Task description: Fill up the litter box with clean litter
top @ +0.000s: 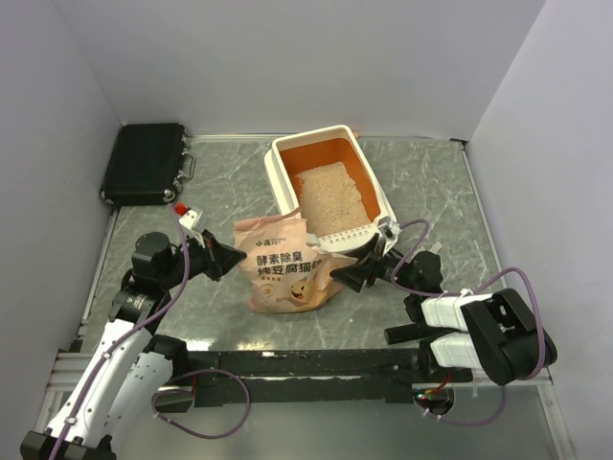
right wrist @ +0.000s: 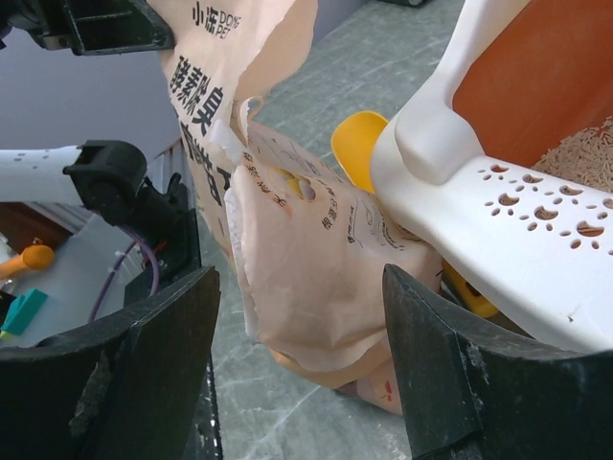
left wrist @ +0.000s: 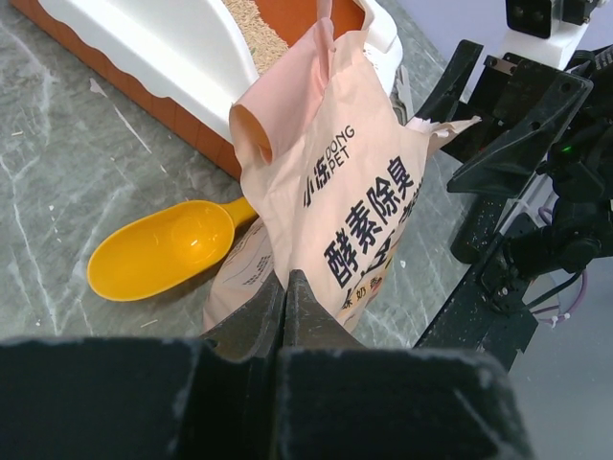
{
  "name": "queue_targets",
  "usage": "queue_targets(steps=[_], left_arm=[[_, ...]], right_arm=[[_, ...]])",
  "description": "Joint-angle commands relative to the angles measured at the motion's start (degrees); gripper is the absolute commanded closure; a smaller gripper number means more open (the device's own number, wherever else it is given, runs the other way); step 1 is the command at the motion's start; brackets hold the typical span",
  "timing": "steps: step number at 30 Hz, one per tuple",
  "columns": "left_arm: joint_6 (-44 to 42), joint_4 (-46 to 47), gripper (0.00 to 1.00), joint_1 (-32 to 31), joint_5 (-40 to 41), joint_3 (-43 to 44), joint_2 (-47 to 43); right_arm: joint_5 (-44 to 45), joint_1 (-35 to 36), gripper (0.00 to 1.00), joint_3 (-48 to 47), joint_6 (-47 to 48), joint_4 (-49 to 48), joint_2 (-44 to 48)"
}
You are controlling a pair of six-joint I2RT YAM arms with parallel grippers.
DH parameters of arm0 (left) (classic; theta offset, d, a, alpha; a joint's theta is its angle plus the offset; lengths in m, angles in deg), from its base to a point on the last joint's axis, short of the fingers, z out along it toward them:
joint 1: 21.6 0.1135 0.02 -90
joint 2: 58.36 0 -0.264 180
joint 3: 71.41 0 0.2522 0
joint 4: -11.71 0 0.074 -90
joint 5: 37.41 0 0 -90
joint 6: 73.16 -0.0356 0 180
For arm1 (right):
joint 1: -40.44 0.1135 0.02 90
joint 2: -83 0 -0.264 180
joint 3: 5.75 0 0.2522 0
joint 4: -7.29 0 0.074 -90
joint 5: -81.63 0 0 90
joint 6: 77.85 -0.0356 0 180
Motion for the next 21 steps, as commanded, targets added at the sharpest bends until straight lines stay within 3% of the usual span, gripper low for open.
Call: queue_targets(steps=[1,7,16,21], left_arm=[[-1.0,4.8,0.99,0.8,-1.2,0.6,-1.2],[-0.5,5.4,0.99,0.8,-2.0,0.2,-1.2],[-0.3,5.7,0.99,0.8,-2.5,0.0,-1.0],[-0.3,5.6,0.99,0.9,-2.2,0.0,-1.3]], right_arm=[[-2.7,-0.3,0.25,-1.9,2.3,-21.0,-0.9],[-2.3,-0.3,0.25,-2.6,5.7,-18.0,2.5],[-3.3,-0.2,0.27,-5.9,12.1,-5.9,8.0],[-4.6,-0.2,0.34,-6.5,10.6,-7.9,6.4]])
